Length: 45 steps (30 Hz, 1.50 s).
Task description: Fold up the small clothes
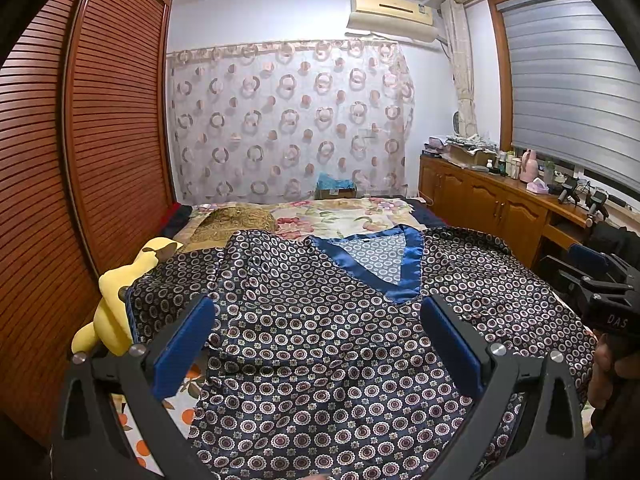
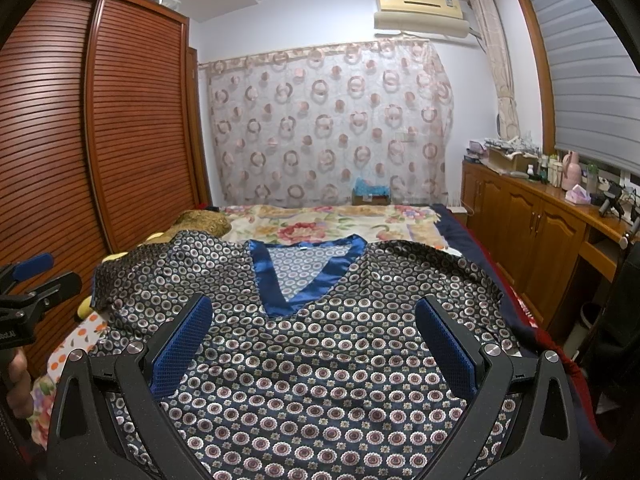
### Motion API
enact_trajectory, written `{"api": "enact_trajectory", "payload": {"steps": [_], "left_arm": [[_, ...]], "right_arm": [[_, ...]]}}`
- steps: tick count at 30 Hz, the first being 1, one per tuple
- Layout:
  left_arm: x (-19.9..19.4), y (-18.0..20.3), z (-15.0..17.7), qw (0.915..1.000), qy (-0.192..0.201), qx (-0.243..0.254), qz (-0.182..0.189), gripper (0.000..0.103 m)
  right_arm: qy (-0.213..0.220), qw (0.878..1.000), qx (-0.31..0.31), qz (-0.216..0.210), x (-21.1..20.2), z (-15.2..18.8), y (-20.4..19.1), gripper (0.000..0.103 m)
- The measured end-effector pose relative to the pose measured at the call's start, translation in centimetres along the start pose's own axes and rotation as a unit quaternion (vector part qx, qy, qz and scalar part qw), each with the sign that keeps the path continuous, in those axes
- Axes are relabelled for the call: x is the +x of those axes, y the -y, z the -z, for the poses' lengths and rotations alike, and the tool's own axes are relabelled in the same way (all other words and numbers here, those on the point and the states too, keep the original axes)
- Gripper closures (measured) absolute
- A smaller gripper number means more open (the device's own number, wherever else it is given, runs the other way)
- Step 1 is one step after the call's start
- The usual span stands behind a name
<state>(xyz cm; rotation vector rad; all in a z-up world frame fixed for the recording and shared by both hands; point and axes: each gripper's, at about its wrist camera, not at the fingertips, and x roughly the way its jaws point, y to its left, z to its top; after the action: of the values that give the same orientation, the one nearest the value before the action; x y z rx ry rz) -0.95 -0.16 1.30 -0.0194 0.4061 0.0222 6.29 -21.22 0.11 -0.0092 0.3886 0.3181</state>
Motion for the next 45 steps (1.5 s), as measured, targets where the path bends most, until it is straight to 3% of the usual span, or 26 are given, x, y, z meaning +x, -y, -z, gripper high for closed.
{"api": "enact_trajectory", "payload": {"steps": [11,22,29,40,45], "left_arm": [[0.7,-0.9,0.3,0.9999,-0.011,-0.003,0.002,0.0],[4.3,-4.1,1.7,0.9988,-0.046,-0.014,0.003,0.0],[7.3,-8.3,2.3,0.997,-0.072,-0.017,-0.02,0.0],[10.1,-15.6,2.4,0.9908,-0.109,-0.064,-0.048,0.0],[11.7,-18.9,2.9,0.9852,-0.13,-0.094,-0.059,0.006]], "right_arm": [[-0.006,1.0,0.001,-0.004,0.3,-0.3,-0.1,0.0],[-0.034,0.999,-0.01,-0.029,4.0,0.9,-1.4,0.0],[-0.05,0.996,-0.031,-0.059,7.4,0.3,-2.4,0.0],[-0.097,0.99,-0.052,-0.09,13.2,-0.2,-4.0,0.0],[-0.126,0.985,-0.063,-0.102,15.7,-0.2,-4.7,0.0]]}}
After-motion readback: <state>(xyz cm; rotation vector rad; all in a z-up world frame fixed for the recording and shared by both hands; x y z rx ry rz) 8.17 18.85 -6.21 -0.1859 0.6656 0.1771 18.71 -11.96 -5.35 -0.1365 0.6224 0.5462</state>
